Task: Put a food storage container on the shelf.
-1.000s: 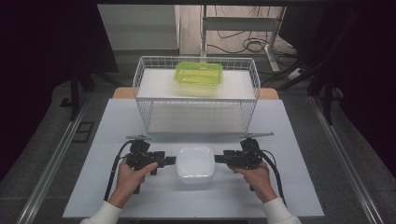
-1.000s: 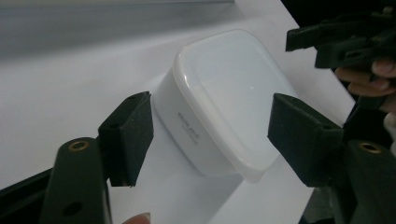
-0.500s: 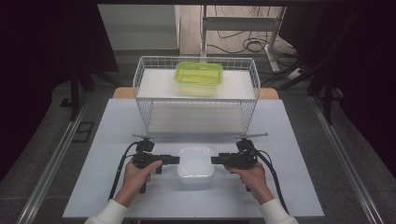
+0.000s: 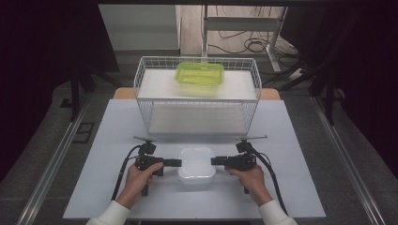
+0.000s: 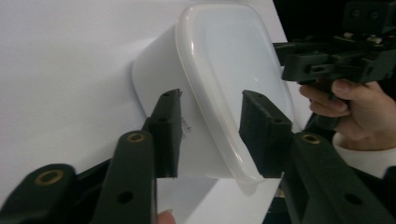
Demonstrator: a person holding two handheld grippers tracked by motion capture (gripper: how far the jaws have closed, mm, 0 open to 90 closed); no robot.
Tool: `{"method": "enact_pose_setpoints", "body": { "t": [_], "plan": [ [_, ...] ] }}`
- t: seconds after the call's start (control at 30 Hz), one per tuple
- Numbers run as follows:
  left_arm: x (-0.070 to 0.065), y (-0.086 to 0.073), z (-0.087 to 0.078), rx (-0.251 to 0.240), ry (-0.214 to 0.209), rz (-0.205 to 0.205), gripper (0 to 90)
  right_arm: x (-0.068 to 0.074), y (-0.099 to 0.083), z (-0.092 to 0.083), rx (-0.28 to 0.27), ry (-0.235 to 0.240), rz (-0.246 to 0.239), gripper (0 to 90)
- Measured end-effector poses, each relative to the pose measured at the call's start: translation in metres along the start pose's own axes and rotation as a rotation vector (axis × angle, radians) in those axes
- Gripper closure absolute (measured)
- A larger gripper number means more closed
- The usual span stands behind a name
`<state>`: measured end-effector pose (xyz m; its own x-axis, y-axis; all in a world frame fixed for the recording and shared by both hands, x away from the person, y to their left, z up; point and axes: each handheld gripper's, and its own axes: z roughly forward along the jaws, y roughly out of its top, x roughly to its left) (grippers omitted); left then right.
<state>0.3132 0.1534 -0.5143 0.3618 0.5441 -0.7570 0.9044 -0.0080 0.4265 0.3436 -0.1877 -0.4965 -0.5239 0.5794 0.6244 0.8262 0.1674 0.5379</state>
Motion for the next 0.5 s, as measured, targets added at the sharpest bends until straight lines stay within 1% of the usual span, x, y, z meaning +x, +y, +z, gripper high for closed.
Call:
{"method": "enact_pose_setpoints", "body": {
  "t": [0.03,0.1,0.17,0.23,0.33,0.43,0.5],
  "plan": [
    [0.001,0.0,0.001,0.007,-0.013,-0.003,61.9,0.0,0.0,0.001,0.001,0.006,0.006,62.5],
    [0.0,-0.001,0.001,0.006,-0.006,-0.002,63.4,-0.001,-0.001,0.002,-0.002,0.006,0.019,63.7],
    [-0.003,-0.001,0.001,-0.009,0.004,-0.011,65.8,-0.001,-0.002,0.002,-0.004,0.021,0.051,64.9],
    [-0.005,-0.002,0.0,-0.014,0.013,-0.006,68.3,-0.001,-0.004,0.001,-0.012,0.017,0.064,65.9],
    [-0.007,-0.003,-0.003,-0.022,0.01,0.002,70.6,0.002,-0.006,-0.002,-0.024,0.016,0.058,68.3],
    [-0.009,-0.004,-0.005,-0.032,0.016,0.017,72.1,0.005,-0.008,-0.004,-0.032,0.024,0.072,70.2],
    [-0.011,-0.006,-0.005,-0.039,0.022,0.024,72.4,0.005,-0.009,-0.005,-0.038,0.026,0.07,70.8]
  ]
}}
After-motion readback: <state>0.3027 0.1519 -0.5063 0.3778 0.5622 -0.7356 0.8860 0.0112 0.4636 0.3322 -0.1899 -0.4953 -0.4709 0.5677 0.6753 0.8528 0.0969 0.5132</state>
